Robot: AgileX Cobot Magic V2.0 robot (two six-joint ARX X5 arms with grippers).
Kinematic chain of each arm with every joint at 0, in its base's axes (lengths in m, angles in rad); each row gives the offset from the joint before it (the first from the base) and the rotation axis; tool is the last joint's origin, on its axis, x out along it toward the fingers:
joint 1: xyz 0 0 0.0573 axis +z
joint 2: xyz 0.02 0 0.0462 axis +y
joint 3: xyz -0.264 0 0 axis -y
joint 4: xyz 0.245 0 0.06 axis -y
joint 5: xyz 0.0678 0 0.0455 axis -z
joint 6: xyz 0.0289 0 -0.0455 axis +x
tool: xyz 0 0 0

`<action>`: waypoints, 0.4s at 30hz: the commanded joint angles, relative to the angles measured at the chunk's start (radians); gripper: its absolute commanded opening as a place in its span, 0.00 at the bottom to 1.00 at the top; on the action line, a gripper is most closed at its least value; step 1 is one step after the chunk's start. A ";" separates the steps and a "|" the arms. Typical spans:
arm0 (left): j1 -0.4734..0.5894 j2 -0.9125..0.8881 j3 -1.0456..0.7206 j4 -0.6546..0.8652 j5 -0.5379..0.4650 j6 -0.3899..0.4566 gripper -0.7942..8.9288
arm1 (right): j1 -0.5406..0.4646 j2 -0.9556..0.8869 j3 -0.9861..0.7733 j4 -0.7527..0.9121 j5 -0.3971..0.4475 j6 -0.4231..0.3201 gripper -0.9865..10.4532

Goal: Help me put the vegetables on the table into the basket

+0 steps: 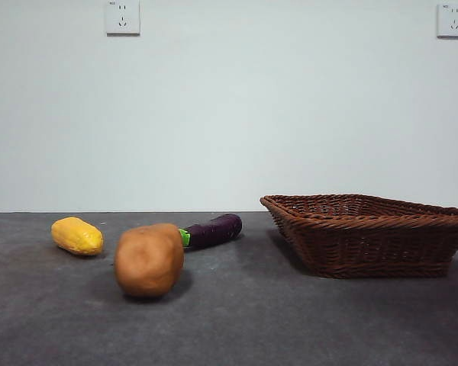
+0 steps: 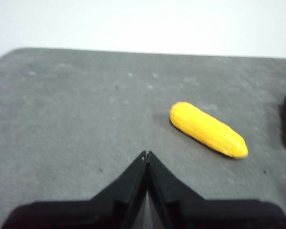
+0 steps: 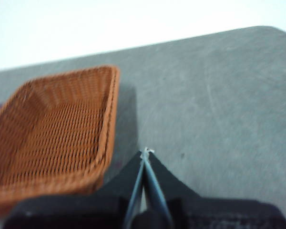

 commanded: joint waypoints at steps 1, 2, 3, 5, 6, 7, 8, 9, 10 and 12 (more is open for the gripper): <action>0.005 0.009 0.013 0.020 -0.016 0.001 0.08 | 0.001 0.000 0.001 0.095 0.010 0.069 0.08; 0.005 0.018 0.027 0.020 -0.016 0.001 0.08 | 0.001 0.000 0.013 0.114 0.011 0.092 0.08; 0.005 0.030 0.043 0.020 -0.016 0.001 0.08 | 0.001 0.001 0.026 0.123 0.014 0.114 0.08; 0.005 0.060 0.075 0.024 -0.016 0.001 0.08 | 0.001 0.014 0.058 0.121 0.026 0.141 0.08; 0.005 0.076 0.090 0.024 -0.016 0.001 0.08 | 0.001 0.027 0.076 0.121 0.027 0.145 0.08; 0.005 0.098 0.111 0.023 -0.016 0.001 0.08 | 0.001 0.038 0.089 0.121 0.027 0.146 0.08; 0.005 0.120 0.129 0.024 -0.015 0.001 0.08 | 0.001 0.051 0.103 0.120 0.027 0.147 0.08; 0.005 0.151 0.153 0.024 -0.015 0.001 0.08 | 0.001 0.074 0.124 0.116 0.025 0.151 0.08; 0.005 0.175 0.173 0.023 -0.014 0.000 0.08 | 0.001 0.092 0.140 0.114 0.022 0.159 0.08; 0.005 0.230 0.222 0.015 -0.012 0.000 0.08 | 0.001 0.138 0.177 0.103 0.000 0.193 0.08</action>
